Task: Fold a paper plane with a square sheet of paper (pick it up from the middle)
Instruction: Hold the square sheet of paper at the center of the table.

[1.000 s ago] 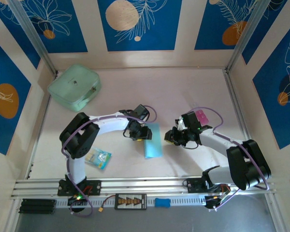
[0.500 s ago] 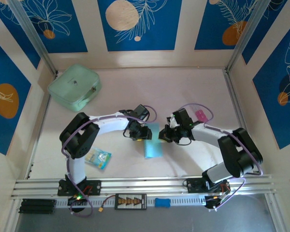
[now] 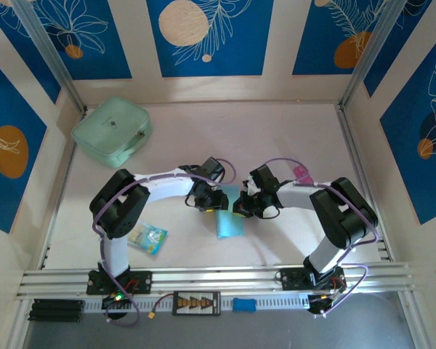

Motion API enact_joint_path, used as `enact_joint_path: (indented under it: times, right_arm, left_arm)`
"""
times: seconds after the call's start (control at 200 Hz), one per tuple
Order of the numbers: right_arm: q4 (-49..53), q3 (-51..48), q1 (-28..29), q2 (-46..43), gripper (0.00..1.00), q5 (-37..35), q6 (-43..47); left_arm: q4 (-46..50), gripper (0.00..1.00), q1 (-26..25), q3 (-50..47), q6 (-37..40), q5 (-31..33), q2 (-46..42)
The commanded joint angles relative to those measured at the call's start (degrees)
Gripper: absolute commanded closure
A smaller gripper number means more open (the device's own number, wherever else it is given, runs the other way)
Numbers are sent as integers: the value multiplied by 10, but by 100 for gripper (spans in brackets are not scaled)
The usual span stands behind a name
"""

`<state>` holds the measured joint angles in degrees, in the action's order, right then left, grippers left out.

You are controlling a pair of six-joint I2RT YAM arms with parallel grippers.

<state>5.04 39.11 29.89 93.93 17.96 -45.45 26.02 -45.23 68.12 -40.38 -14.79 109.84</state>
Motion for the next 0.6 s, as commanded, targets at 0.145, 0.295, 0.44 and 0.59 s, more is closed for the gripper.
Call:
enact_joint_path:
  times: [0.145, 0.295, 0.44, 0.59]
  right_arm:
    - [33, -33, -1, 10, 100, -62, 15]
    - [33, -23, -23, 10, 100, -52, 34]
    - [50, -2, -37, 21, 100, -40, 60]
    - [53, 8, -40, 32, 100, -28, 70]
  left_arm:
    - [-38, 50, -7, -25, 9, 29, 28]
    - [-53, 41, -5, -31, 5, 39, -38]
    - [-98, 35, 8, -59, 3, 22, -99]
    - [-192, 44, 27, -108, -10, -47, -133]
